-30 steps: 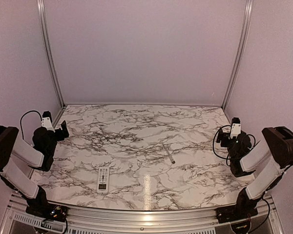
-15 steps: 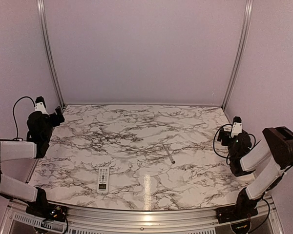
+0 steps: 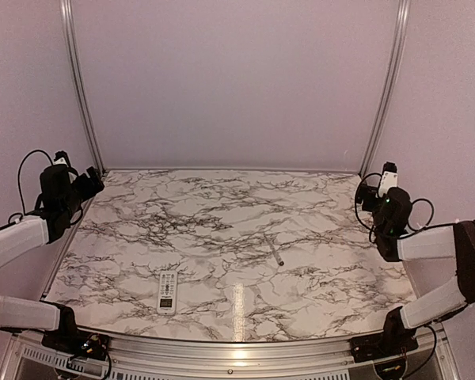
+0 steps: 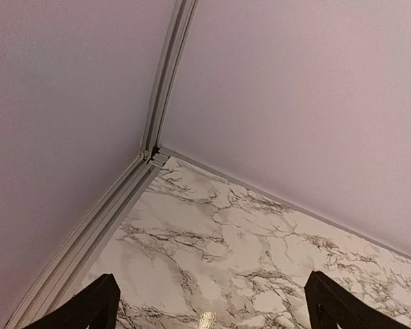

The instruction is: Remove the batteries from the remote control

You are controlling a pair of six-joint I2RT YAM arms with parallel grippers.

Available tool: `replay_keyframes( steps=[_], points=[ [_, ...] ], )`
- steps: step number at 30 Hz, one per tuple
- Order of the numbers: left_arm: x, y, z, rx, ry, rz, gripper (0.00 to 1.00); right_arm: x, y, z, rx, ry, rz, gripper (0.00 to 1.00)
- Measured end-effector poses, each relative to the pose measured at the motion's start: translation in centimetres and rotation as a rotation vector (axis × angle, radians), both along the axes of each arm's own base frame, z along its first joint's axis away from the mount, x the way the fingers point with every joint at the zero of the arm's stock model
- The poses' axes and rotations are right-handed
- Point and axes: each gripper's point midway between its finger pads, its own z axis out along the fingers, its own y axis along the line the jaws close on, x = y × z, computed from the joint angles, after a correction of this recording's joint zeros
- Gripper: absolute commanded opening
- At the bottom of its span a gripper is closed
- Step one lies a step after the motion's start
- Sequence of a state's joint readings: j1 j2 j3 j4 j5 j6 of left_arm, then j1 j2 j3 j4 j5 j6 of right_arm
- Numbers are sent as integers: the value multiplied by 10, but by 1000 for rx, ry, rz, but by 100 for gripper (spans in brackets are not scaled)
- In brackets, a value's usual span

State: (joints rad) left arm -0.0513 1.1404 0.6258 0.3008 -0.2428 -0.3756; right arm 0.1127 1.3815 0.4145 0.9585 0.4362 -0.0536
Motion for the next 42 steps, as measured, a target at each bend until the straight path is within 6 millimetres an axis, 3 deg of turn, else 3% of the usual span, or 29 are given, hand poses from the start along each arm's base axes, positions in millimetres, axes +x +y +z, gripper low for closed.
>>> replay_keyframes(
  steps=[2, 4, 6, 8, 12, 17, 23, 28, 34, 42],
  points=[
    [0, -6, -7, -16, 54, -32, 99, 7, 2, 38, 42, -53, 6, 98],
    [-2, -14, -14, -35, 97, -56, 99, 8, 4, 58, 90, -81, 18, 98],
    [-6, -25, -27, -50, 155, -84, 99, 8, 6, 66, 161, -86, 33, 98],
    [-13, -43, -41, -56, 218, -129, 98, 8, 10, 62, 236, -65, 52, 98],
    [-34, -92, -66, -51, 347, -250, 93, 11, 21, 35, 343, 33, 98, 98],
    [-60, -129, -90, -74, 472, -364, 87, 13, 32, 0, 410, 159, 138, 98],
    [-99, -181, -98, -120, 540, -565, 85, 9, 35, -15, 462, 213, 139, 98],
    [-123, -205, -109, -138, 596, -649, 84, 5, 40, -28, 489, 270, 151, 98],
    [-159, -236, -139, -100, 731, -716, 82, -6, 33, -21, 492, 268, 111, 98],
    [-189, -262, -157, -52, 814, -705, 83, -16, 26, -3, 487, 228, 88, 99]
  ],
)
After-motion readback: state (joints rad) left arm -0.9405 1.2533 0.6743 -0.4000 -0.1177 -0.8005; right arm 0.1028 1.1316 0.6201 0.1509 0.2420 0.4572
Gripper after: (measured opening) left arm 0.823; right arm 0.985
